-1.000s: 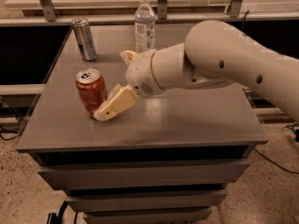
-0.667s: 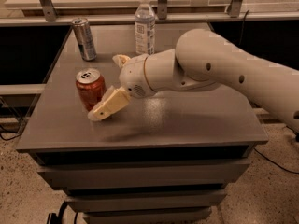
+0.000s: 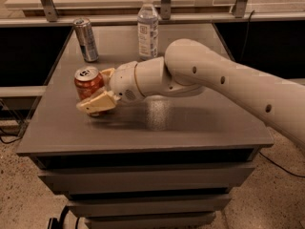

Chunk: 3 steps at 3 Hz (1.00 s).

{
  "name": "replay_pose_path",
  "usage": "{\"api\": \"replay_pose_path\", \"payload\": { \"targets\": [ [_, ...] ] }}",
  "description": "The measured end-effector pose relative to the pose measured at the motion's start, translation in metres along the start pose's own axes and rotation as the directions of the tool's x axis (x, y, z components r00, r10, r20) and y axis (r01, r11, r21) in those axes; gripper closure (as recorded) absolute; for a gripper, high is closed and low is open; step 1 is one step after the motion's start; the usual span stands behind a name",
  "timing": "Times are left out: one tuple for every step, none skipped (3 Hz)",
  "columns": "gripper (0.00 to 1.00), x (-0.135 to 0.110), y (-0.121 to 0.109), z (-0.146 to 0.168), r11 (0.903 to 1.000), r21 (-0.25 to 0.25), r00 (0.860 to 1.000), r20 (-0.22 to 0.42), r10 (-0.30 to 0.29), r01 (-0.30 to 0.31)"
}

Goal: Knock coke can over

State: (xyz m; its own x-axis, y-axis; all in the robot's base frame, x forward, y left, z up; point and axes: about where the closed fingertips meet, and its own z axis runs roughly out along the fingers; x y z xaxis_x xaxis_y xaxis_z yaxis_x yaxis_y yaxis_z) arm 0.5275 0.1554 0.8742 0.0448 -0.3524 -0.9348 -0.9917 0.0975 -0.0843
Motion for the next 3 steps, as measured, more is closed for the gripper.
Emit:
{"api": "replay_pose_path", "payload": {
  "targets": [
    [0.64,-0.003,0.001,-0.002,0.9999,-0.009,0.999,0.034,0.009,-0.008],
    [0.88,-0.01,-0.005,-0.028,0.9996,0.027,0.999,0.037,0.006,-0.007],
    [1.0,-0.014,-0.009,-0.057,0.9975,0.068,0.999,-0.047,-0.011,0.014]
  ]
}}
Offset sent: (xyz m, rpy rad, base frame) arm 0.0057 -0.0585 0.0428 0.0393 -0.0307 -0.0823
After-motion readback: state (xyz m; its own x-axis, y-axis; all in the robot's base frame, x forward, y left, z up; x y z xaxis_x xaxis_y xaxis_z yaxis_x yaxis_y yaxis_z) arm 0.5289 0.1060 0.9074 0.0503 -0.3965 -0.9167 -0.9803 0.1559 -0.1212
